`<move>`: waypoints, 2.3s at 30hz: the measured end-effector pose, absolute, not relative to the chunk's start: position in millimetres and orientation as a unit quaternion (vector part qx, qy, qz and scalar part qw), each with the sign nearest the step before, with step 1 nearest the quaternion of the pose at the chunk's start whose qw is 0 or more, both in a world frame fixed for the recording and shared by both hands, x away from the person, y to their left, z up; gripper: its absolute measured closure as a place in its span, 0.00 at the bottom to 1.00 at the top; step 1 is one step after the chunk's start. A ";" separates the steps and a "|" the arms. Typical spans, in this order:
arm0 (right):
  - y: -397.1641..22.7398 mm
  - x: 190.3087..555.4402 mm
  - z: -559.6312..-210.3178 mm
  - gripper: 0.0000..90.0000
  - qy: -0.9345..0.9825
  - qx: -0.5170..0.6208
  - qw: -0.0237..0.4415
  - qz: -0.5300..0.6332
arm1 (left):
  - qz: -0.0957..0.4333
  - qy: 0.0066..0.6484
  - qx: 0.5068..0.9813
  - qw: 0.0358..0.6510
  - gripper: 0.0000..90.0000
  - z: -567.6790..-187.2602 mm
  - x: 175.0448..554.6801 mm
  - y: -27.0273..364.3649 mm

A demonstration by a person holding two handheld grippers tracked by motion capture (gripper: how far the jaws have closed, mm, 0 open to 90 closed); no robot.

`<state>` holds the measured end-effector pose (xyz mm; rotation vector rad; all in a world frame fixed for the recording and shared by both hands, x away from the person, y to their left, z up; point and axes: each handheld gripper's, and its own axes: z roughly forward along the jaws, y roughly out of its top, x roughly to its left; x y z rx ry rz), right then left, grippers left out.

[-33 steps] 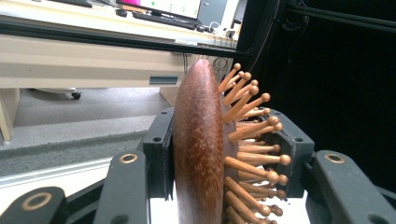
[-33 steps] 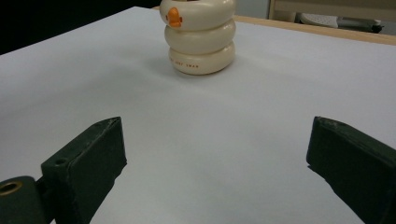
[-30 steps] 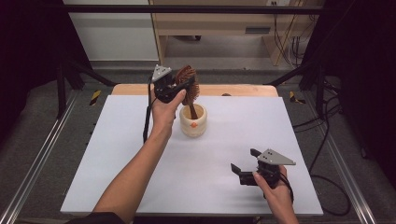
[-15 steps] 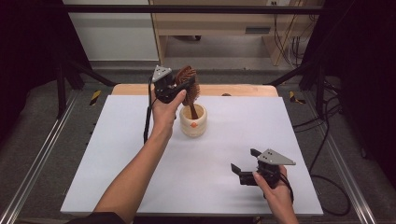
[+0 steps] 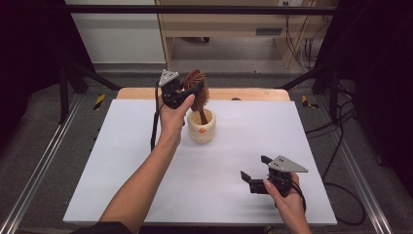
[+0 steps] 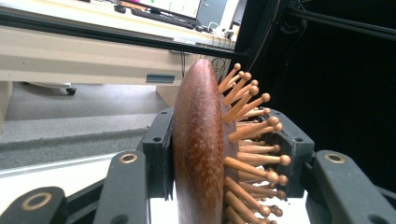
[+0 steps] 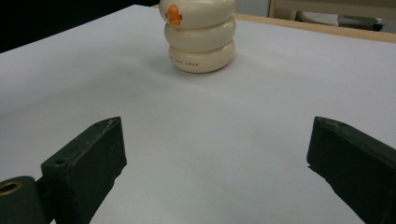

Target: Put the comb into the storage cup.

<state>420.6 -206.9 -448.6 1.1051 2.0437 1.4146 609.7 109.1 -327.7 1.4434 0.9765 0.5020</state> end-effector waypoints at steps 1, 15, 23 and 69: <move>-206.9 420.6 -448.6 0.06 0.735 0.397 0.209 0.508 | 0.217 0.424 0.627 0.616 0.55 -328.0 609.6 108.9; -206.2 420.8 -449.3 0.05 0.736 0.396 0.209 0.508 | 0.211 0.429 0.624 0.618 0.55 -333.2 609.5 110.1; -206.1 420.8 -449.4 0.05 0.736 0.397 0.209 0.508 | 0.205 0.433 0.623 0.619 0.55 -335.2 608.9 110.0; -207.1 420.8 -449.4 0.05 0.736 0.398 0.206 0.507 | 0.191 0.447 0.622 0.614 0.55 -349.7 609.8 107.6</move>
